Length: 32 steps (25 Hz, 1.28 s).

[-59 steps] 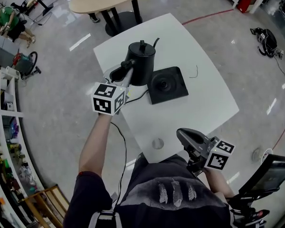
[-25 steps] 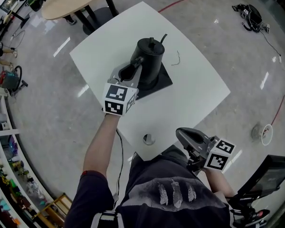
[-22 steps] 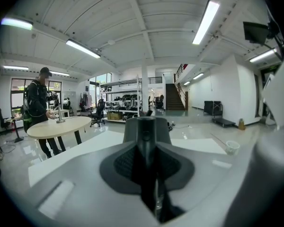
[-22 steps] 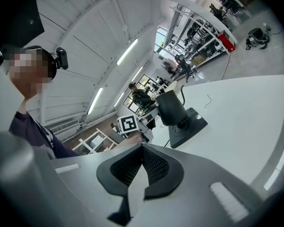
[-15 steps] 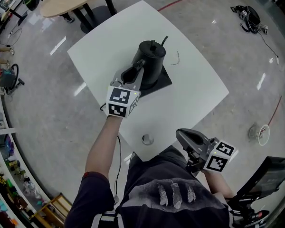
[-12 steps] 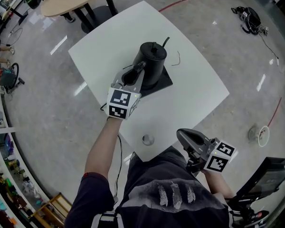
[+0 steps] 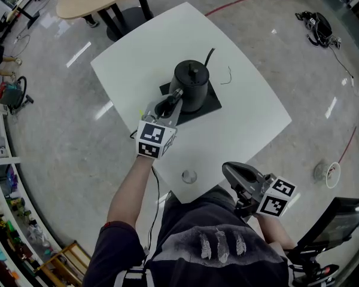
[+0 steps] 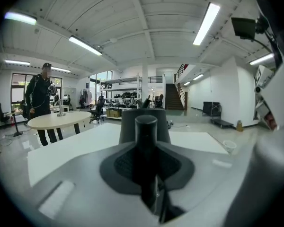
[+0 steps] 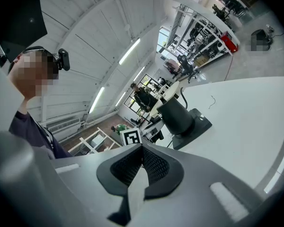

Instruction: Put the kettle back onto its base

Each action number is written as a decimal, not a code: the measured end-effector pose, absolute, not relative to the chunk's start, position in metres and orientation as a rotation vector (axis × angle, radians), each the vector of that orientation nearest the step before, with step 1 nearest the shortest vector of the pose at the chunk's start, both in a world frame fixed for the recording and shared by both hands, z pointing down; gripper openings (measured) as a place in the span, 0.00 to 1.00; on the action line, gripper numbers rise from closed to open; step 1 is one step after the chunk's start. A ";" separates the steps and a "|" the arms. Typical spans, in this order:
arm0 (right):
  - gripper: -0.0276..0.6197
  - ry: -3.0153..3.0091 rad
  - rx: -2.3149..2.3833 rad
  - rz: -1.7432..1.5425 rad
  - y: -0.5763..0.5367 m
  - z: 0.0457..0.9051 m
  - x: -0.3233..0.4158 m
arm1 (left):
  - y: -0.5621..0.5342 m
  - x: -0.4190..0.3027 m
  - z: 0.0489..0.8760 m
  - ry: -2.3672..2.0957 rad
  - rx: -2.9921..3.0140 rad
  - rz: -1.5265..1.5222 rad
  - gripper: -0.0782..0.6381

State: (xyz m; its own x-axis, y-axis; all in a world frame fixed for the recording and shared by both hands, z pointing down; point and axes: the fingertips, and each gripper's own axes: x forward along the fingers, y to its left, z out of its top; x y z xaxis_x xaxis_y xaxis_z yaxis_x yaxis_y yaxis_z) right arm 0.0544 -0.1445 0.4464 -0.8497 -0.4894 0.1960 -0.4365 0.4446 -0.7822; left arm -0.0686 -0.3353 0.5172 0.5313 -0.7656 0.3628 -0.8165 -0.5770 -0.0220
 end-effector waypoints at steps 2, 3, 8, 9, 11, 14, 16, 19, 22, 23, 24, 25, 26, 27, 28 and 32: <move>0.04 2.621 -0.838 -1.392 -0.145 0.447 0.054 | -0.333 -0.070 0.520 -1.360 2.606 0.502 0.18; 0.04 2.621 -0.837 -1.392 -0.145 0.447 0.053 | -0.332 -0.070 0.521 -1.359 2.608 0.505 0.18; 0.04 2.617 -0.836 -1.395 -0.144 0.448 0.053 | -0.324 -0.072 0.527 -1.344 2.631 0.538 0.19; 0.04 2.617 -0.836 -1.396 -0.144 0.448 0.053 | -0.323 -0.072 0.528 -1.344 2.628 0.536 0.18; 0.04 2.615 -0.834 -1.398 -0.145 0.449 0.053 | -0.322 -0.074 0.531 -1.344 2.621 0.527 0.18; 0.04 2.615 -0.831 -1.399 -0.144 0.449 0.054 | -0.318 -0.077 0.535 -1.344 2.619 0.510 0.19; 0.04 2.615 -0.827 -1.401 -0.144 0.450 0.054 | -0.315 -0.078 0.540 -1.342 2.618 0.499 0.19; 0.04 2.617 -0.823 -1.402 -0.142 0.450 0.054 | -0.309 -0.081 0.547 -1.344 2.617 0.489 0.19; 0.04 2.617 -0.820 -1.402 -0.141 0.451 0.054 | -0.308 -0.082 0.550 -1.349 2.618 0.496 0.19; 0.04 2.618 -0.819 -1.402 -0.141 0.452 0.054 | -0.308 -0.082 0.550 -1.349 2.620 0.501 0.19; 0.04 2.619 -0.817 -1.401 -0.141 0.452 0.054 | -0.308 -0.082 0.550 -1.349 2.621 0.504 0.19; 0.04 2.620 -0.815 -1.401 -0.140 0.452 0.053 | -0.308 -0.082 0.551 -1.348 2.621 0.505 0.19; 0.04 2.621 -0.813 -1.400 -0.140 0.452 0.053 | -0.309 -0.081 0.551 -1.346 2.621 0.506 0.19; 0.04 2.623 -0.810 -1.398 -0.140 0.452 0.052 | -0.309 -0.081 0.552 -1.344 2.620 0.508 0.19; 0.04 2.625 -0.806 -1.395 -0.141 0.451 0.051 | -0.310 -0.081 0.552 -1.343 2.620 0.510 0.19; 0.04 2.646 -0.752 -1.384 -0.143 0.449 0.044 | -0.312 -0.090 0.551 -1.371 2.600 0.534 0.19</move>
